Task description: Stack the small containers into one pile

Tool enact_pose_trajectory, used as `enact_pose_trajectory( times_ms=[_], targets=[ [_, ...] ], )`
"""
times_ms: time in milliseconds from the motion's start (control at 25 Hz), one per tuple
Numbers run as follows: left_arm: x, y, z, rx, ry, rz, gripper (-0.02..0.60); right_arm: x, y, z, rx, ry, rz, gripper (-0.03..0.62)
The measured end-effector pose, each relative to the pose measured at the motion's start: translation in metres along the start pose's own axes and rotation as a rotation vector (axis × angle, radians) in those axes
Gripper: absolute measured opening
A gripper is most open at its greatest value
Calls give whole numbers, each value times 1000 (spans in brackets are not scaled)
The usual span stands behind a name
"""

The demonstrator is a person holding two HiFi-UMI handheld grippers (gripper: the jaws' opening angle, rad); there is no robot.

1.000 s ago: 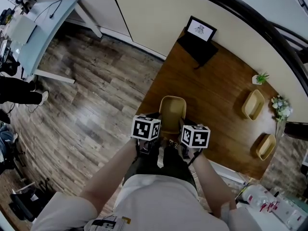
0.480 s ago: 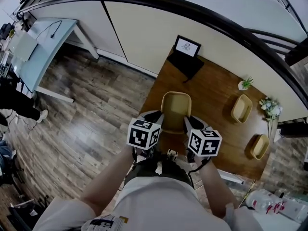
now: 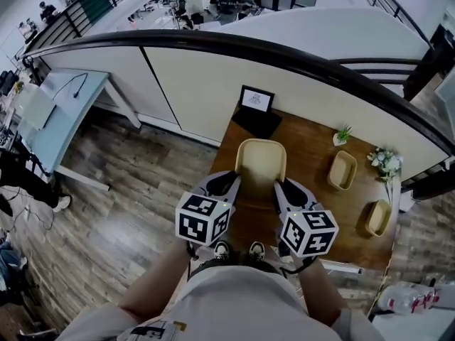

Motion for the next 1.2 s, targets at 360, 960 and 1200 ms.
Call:
enact_pose_trajectory(
  times_ms=[360, 960, 1200],
  targets=[
    [25, -8, -34, -71, 52, -47, 41, 16, -43, -5, -41, -8, -77, 71],
    [52, 94, -95, -252, 38, -17, 35, 30, -58, -117, -239, 136, -115, 52],
    [69, 166, -134, -342, 38, 22, 35, 41, -62, -194, -340, 177, -110, 44]
  ],
)
Point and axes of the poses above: the fingertips, and each gripper's own axes: y forward along the fingers, z to its left, x out of its top, the point moved 4 cm from there along -y, backward along the fingers, and after that the axes turned 5 degrees about -x, right-handed, at the moved point
